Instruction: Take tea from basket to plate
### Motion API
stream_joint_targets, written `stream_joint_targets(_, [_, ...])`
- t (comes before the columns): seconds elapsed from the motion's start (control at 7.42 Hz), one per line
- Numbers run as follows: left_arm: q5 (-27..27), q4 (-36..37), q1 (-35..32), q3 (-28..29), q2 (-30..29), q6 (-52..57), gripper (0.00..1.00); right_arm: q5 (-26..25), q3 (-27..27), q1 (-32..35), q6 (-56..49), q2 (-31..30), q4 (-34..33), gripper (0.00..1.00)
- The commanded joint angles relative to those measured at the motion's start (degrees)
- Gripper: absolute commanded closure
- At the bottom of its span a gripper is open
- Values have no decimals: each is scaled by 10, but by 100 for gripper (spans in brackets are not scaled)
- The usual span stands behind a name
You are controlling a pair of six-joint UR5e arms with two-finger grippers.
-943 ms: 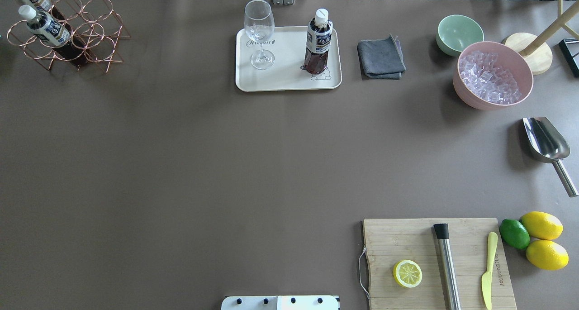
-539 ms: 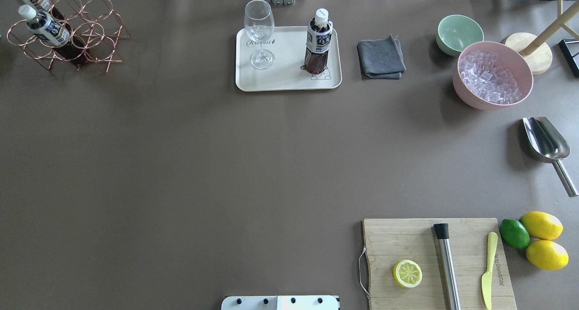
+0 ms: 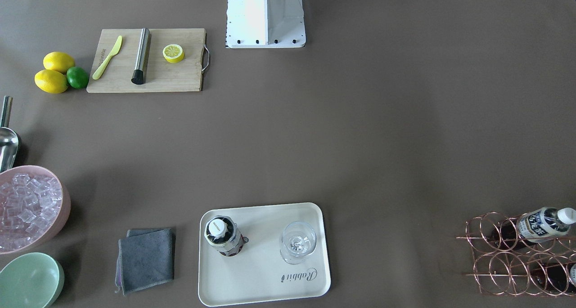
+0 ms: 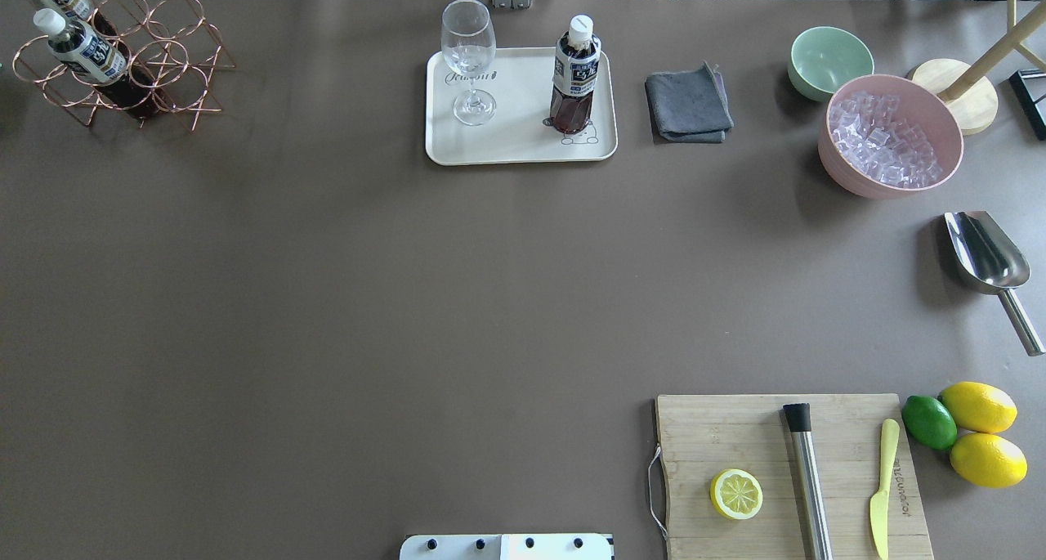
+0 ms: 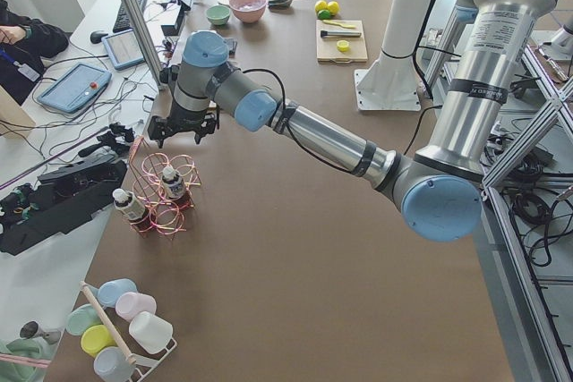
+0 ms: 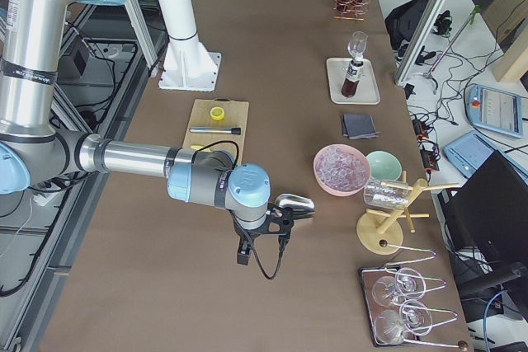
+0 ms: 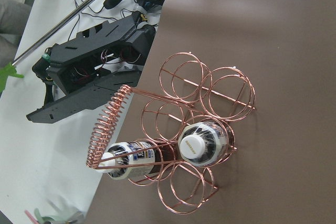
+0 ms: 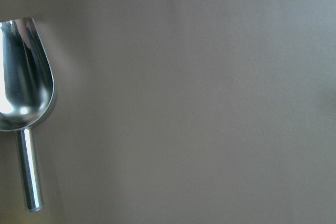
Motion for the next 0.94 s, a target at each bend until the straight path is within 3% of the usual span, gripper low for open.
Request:
stream_joint_targets(0.0, [-26, 1, -2, -18, 38, -299, 2, 0, 4, 0, 0, -1, 0, 0])
stream_joint_targets(0.27, [-66, 8, -3, -13, 77, -418, 2, 0, 5, 1, 0, -2, 0, 0])
stream_joint_targets(0.54, [-64, 3, -8, 3, 127, -507, 2, 0, 2, 1, 0, 2, 0, 0])
stream_joint_targets(0.81, [-68, 10, -17, 64, 128, -527, 2, 0, 2, 1, 0, 2, 0, 0])
